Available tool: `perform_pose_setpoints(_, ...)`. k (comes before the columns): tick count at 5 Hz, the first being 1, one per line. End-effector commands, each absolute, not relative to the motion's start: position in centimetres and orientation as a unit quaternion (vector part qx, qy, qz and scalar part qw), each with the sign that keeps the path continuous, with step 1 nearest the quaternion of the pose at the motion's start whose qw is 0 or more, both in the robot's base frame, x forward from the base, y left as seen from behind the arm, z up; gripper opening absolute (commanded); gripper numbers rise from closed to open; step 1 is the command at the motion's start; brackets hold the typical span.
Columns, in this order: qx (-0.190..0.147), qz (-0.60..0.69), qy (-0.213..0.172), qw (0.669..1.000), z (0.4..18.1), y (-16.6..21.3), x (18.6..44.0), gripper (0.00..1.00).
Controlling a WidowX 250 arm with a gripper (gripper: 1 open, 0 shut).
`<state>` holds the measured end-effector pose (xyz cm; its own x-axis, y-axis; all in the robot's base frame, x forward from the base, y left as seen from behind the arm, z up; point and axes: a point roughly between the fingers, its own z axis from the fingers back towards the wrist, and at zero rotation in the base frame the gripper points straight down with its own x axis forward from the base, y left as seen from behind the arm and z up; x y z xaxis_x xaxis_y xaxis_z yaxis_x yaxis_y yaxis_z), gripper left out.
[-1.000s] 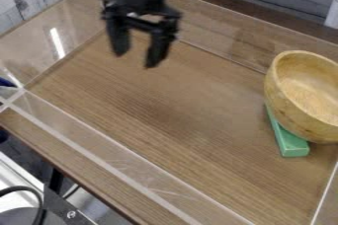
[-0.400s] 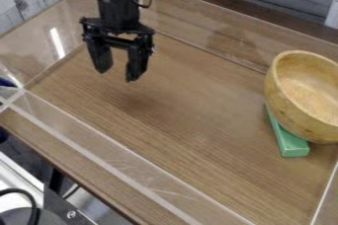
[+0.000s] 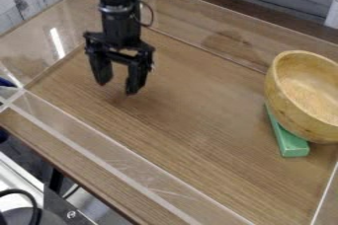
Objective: Remove the green block from inside the brown bowl and put it on the table
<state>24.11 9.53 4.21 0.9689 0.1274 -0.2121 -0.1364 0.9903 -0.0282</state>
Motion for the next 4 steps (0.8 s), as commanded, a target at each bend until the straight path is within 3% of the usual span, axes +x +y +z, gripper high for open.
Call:
perform_pose_setpoints(1,-0.010,0.087,0.084,0.993,3.86,9.98,24.20,1.00)
perform_pose_setpoints(2,-0.009,0.101,0.074,0.992,3.23,10.11,23.91,1.00)
perform_pose_setpoints(3,-0.004,0.104,0.061,0.993,3.11,10.34,24.53,0.00)
perform_pose_setpoints(4,0.001,0.104,0.050,0.993,3.62,10.35,24.89,0.00)
